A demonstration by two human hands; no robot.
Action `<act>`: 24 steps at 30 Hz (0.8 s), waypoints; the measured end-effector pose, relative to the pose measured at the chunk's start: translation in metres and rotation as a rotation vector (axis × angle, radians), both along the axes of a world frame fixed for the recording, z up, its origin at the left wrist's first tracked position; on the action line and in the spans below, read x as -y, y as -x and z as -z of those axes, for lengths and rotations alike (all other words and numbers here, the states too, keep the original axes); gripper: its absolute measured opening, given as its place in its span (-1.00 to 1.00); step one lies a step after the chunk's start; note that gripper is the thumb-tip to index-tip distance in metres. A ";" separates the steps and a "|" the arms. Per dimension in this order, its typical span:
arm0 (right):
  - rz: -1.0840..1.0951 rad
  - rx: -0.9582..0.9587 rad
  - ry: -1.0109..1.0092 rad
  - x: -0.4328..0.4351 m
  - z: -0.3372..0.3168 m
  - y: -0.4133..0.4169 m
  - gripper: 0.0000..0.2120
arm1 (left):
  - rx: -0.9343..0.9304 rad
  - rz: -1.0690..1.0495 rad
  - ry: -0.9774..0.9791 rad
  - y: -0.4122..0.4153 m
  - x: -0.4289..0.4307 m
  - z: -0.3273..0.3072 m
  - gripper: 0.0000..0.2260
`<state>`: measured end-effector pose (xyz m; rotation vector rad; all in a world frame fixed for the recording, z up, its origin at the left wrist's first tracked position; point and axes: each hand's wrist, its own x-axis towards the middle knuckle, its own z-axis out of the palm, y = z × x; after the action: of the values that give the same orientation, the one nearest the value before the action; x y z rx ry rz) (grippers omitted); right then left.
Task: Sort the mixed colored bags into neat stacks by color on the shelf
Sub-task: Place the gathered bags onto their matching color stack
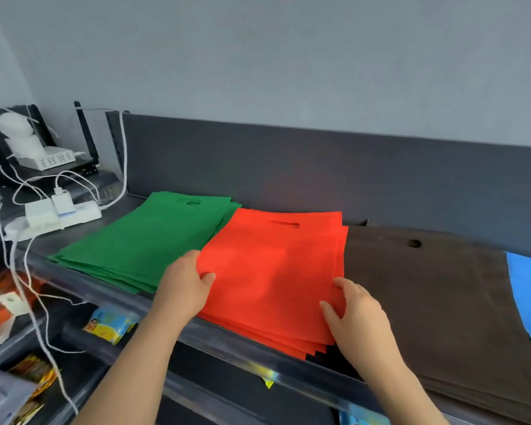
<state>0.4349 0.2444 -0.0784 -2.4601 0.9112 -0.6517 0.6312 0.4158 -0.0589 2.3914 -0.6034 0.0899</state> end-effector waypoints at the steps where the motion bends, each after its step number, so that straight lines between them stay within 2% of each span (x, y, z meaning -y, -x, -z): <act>1: 0.022 -0.039 0.014 -0.005 0.001 -0.003 -0.55 | 0.011 0.017 -0.030 -0.007 -0.001 0.001 -0.80; 3: 0.060 -0.138 0.080 -0.016 0.001 -0.009 -0.60 | 0.035 0.048 -0.097 -0.017 -0.003 0.002 -0.73; 6: 0.101 -0.251 0.245 -0.027 0.004 -0.017 -0.73 | 0.108 0.083 -0.233 -0.027 -0.003 0.006 -0.54; 11: 0.200 -0.271 0.357 -0.034 0.004 -0.018 -0.74 | 0.375 0.148 -0.347 -0.030 -0.001 0.011 -0.62; 13: 0.224 -0.216 0.361 -0.035 0.001 -0.013 -0.75 | 0.392 0.211 -0.278 -0.025 0.003 0.009 -0.64; 18: 0.303 -0.067 0.307 -0.035 -0.002 0.014 -0.73 | 0.303 0.448 -0.046 0.013 0.022 0.004 -0.71; 24: 0.445 -0.014 0.285 -0.032 -0.010 0.075 -0.71 | 0.279 0.662 0.074 0.072 0.053 0.005 -0.73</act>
<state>0.3599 0.2765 -0.0688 -2.5194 1.4826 -0.9714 0.5589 0.3630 -0.0638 2.0066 -1.4592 0.1530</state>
